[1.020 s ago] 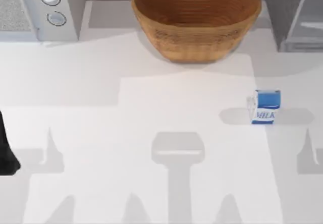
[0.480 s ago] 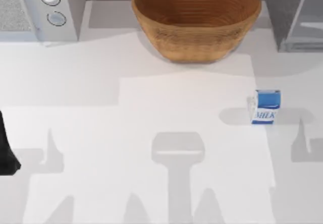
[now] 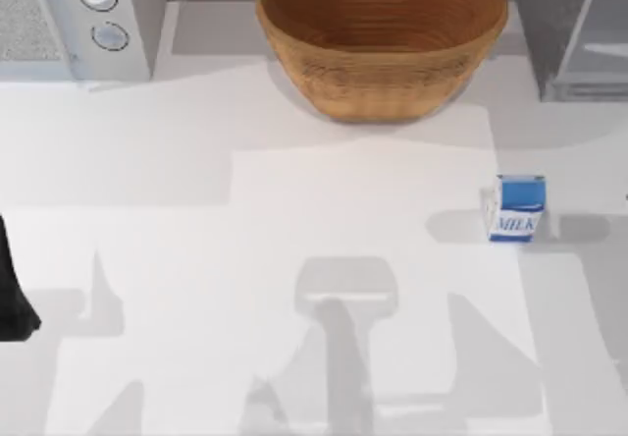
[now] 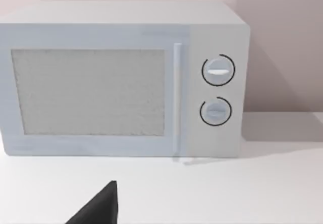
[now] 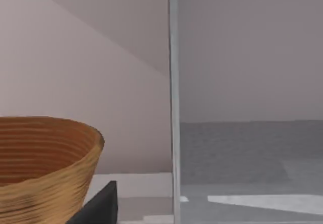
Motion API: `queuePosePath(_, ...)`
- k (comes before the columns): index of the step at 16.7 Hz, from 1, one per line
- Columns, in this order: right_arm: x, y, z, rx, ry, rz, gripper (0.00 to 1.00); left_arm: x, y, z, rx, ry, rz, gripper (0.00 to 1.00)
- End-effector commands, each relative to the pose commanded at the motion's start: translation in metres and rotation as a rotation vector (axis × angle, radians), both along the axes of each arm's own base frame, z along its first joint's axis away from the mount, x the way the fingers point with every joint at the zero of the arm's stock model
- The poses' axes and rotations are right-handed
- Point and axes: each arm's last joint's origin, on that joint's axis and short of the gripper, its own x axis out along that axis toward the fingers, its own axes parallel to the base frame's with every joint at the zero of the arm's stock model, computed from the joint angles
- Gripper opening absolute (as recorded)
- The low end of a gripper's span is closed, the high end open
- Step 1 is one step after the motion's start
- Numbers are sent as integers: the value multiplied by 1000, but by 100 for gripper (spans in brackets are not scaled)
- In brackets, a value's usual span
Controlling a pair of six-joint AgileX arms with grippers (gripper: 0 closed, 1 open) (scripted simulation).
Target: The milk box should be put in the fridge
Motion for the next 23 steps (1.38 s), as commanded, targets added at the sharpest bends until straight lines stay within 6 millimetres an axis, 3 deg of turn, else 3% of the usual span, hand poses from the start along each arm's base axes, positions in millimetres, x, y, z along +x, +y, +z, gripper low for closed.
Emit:
queuePosePath(4,36,30,-22,11,19,0,100,0,0,0,0,0,0,100)
queuePosePath(9,61,68,-81,9,71,-2,100,0,0,0,0,0,0,100)
queuePosePath(16,51,95,-161,-20,146,-8,100,0,0,0,0,0,0,100)
queuePosePath(19,45,97,-177,-30,161,-10,100,0,0,0,0,0,0,100)
queuePosePath(23,44,97,-179,-31,163,-11,100,0,0,0,0,0,0,100)
